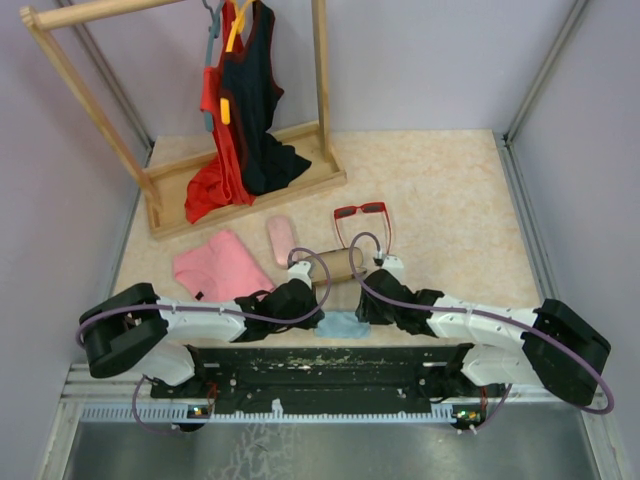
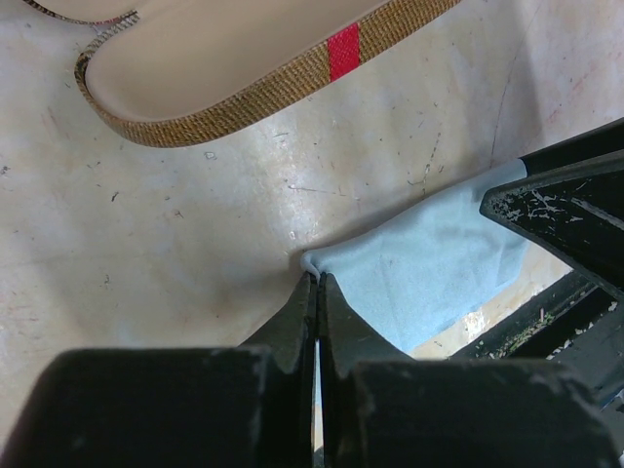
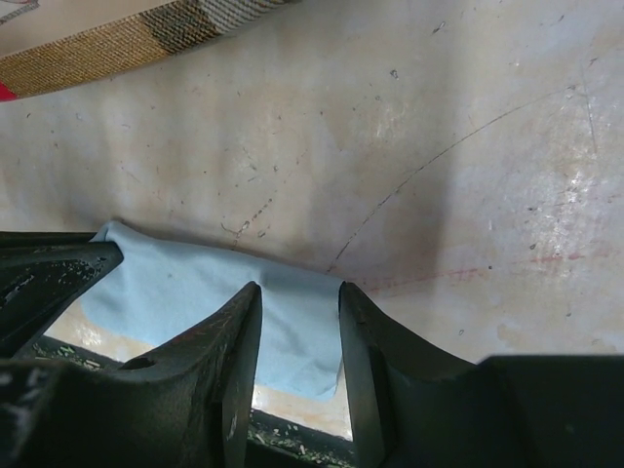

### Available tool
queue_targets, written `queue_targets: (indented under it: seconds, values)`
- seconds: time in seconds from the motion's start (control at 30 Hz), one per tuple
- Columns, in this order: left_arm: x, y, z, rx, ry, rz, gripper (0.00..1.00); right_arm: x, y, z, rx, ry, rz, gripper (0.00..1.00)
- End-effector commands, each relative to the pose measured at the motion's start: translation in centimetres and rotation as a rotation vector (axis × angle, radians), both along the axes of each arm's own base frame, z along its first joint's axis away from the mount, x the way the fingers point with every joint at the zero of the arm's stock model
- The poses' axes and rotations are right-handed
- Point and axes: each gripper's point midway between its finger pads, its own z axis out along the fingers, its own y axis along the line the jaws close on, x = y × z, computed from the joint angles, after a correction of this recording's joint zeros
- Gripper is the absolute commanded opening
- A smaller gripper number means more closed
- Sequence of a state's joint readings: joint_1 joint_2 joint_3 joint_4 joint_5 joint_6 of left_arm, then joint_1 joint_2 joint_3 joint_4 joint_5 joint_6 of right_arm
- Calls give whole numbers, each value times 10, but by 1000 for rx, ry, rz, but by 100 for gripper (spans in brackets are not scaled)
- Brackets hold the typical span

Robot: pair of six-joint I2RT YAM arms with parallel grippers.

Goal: Organize the sunglasses
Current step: Pick up the glasses cleaning cloth from the center of the board.

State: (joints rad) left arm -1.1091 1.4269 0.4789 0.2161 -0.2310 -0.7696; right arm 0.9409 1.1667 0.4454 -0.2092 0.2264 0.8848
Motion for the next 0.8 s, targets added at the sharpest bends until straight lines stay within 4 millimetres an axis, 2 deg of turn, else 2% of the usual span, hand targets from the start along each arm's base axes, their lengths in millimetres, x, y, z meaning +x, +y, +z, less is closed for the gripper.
queue_targets:
  seconds: [0.0,0.23,0.6,0.77]
  values:
    - [-4,9,-8,40,7,-4,0,4,-5,0,2,-14,-47,37]
    - [-4,7,-7,39,5,-10,0,2,-8,-7,-21,1,-47,32]
    - [-5,4,-6,20,1,-24,0,-1,-10,-12,-17,4,-42,0]
    - [-6,1,-1,-3,-5,-36,0,3,-3,-3,29,-37,-22,0]
